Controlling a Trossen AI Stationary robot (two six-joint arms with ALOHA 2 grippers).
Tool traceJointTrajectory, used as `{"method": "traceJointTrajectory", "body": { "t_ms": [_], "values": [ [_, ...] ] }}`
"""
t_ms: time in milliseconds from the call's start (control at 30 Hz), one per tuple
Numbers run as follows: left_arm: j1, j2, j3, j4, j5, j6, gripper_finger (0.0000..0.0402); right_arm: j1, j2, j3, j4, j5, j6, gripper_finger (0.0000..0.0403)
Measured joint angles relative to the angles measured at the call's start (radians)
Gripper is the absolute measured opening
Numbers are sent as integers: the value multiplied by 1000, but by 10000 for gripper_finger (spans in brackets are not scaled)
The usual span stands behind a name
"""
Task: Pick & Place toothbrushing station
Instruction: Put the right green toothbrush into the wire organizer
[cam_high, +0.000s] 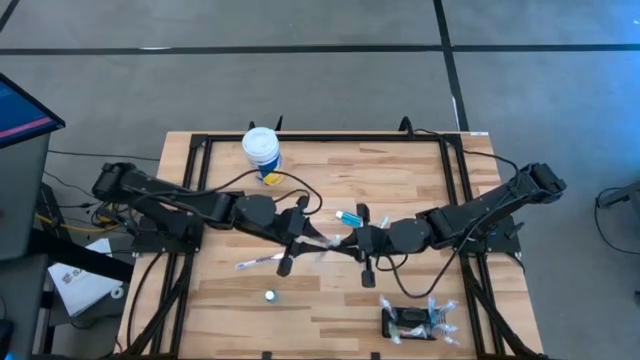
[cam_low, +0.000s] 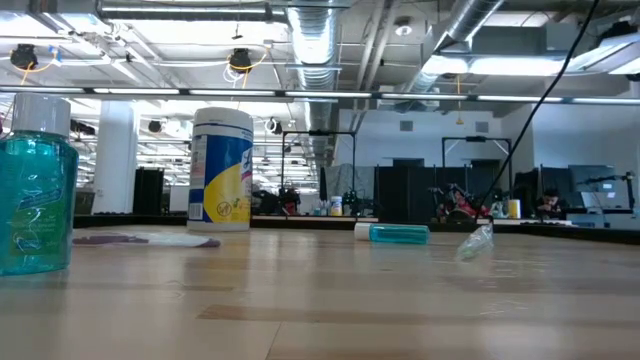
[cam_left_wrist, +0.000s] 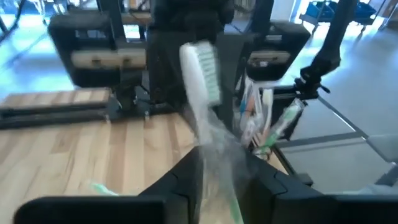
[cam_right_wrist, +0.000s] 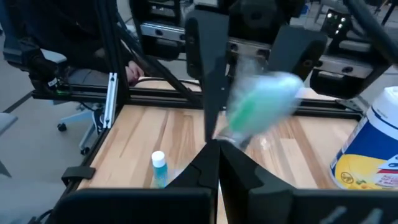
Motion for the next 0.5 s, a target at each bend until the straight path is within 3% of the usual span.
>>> {"method": "traceJointTrajectory", "body": {
  "t_ms": [500],
  "values": [
    [1,15,1,73,16,8,79,-1,0,0,-17,1,0,0]
  ]
}}
